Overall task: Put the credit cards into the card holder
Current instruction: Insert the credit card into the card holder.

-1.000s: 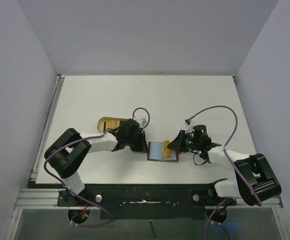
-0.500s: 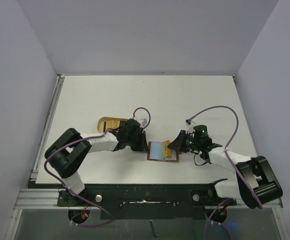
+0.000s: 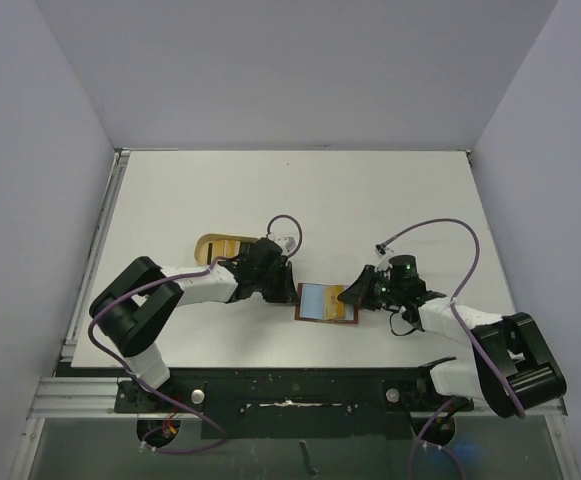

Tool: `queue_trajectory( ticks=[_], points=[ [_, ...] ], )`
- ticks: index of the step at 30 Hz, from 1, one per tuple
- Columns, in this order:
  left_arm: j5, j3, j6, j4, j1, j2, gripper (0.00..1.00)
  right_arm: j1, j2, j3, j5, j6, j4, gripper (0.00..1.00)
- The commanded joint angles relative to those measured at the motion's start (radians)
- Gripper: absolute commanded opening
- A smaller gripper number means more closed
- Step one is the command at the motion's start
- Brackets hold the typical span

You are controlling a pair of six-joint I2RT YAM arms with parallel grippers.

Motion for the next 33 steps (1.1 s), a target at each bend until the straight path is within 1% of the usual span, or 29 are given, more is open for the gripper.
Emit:
queue_trajectory(
  ticks=[1,6,11,16,21,26,33],
  points=[
    [-0.071,0.0,0.025,-0.053,-0.011,0.002,0.0,-0.007,0.04,-0.02,-0.008,0.036,0.075,0.0],
    [-0.075,-0.001,0.023,-0.054,-0.016,0.003,0.0,-0.007,0.053,-0.024,0.0,0.054,0.086,0.0],
    [-0.079,-0.004,0.022,-0.057,-0.018,0.003,0.0,-0.012,-0.022,-0.031,0.068,0.048,0.024,0.0],
    [-0.079,-0.002,0.022,-0.06,-0.019,0.003,0.0,-0.014,-0.071,-0.034,0.093,0.041,-0.011,0.0],
    [-0.078,0.003,0.02,-0.059,-0.021,0.002,0.0,-0.015,-0.02,-0.027,0.074,0.034,0.009,0.0],
    [-0.079,0.0,0.02,-0.06,-0.023,0.005,0.0,-0.014,0.037,-0.04,0.032,0.042,0.084,0.0],
    [-0.08,0.004,0.017,-0.057,-0.028,0.006,0.0,-0.011,0.083,-0.043,0.005,0.042,0.127,0.0]
  ],
)
